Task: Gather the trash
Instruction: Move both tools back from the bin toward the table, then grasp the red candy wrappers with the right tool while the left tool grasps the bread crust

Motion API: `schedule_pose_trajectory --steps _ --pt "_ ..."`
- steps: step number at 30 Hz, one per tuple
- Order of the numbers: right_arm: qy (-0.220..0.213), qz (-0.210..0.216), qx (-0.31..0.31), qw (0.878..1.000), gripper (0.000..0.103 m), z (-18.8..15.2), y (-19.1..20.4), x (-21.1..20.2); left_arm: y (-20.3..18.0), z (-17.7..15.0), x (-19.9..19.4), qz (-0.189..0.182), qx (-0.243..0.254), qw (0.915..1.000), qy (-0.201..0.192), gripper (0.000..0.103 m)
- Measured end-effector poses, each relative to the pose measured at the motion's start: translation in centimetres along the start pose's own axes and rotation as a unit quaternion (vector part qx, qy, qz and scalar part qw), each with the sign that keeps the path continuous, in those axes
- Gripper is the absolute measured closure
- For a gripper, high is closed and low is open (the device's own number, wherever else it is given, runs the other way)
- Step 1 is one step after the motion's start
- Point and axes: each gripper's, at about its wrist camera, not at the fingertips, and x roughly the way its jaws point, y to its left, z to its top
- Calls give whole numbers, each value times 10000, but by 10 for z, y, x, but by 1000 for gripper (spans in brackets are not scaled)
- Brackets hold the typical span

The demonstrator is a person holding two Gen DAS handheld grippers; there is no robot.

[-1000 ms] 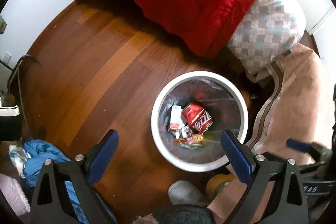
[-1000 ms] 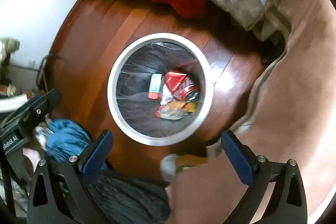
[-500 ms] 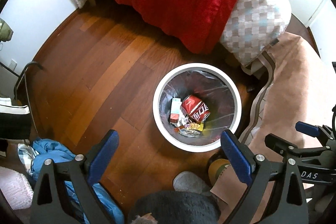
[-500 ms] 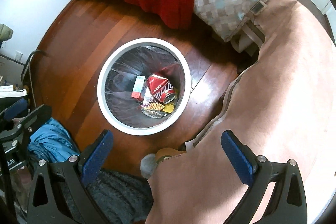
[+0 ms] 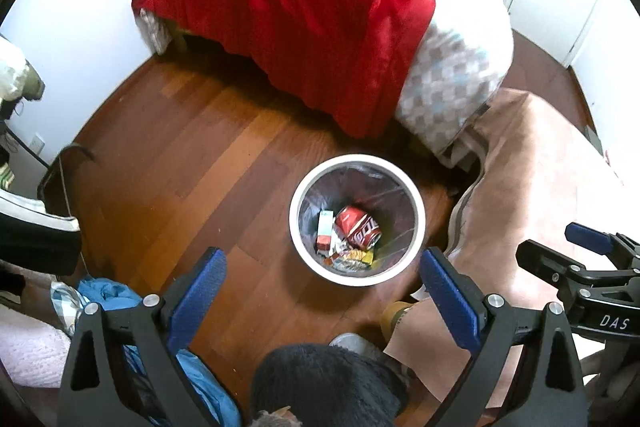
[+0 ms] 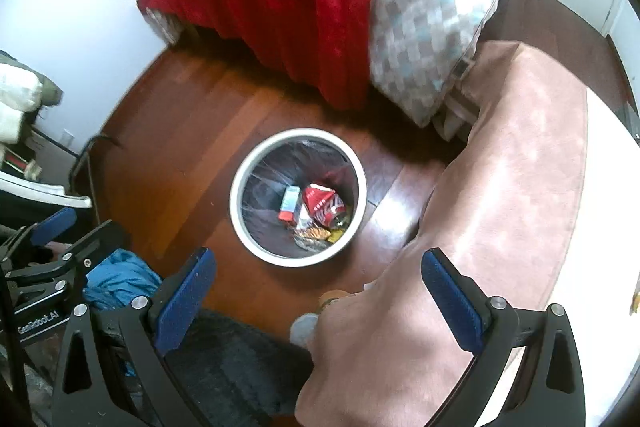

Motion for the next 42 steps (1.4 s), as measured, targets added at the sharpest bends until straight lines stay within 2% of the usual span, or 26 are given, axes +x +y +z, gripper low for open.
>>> schedule_pose_trajectory --steps 6,9,12,16,19,24,28,32,36,38,41,42 --pt "-461 299 89 9985 0 -14 -3 -55 -11 -3 -45 -59 54 9994 -340 4" --pt "-692 503 224 9961 0 -22 -10 -81 -22 -5 -67 72 151 9985 -530 4" --pt "-948 811 503 9909 0 -35 -28 -111 -42 -10 -85 134 230 9969 -734 4" --pt "-1079 839 918 9863 0 -58 -68 -136 -80 -16 -83 -18 392 9961 -789 4" --pt "-1091 634 1357 9827 0 -81 -118 -148 -129 -22 -62 -164 666 9956 -634 4" --pt "-904 -167 2249 9700 0 -122 -240 -161 -239 -33 -16 -457 1238 9909 -247 4" --pt "-682 -972 2988 9469 0 -154 -365 -171 -333 -44 13 -689 1738 9824 61 4" --pt "-652 -1483 3489 9230 0 -171 -473 -173 -423 -55 38 -770 2308 9696 243 4" --pt "-423 -1649 3822 9083 16 -171 -561 -150 -500 -60 74 -698 2869 9544 438 4" --pt "-360 -1644 3889 9058 21 -171 -588 -136 -524 -63 84 -638 3124 9467 462 4" --pt "-311 -1505 3975 9046 39 -173 -618 -117 -553 -67 88 -603 3494 9343 375 4" --pt "-294 -1425 3990 9053 55 -174 -625 -111 -560 -69 85 -626 3588 9308 321 4"
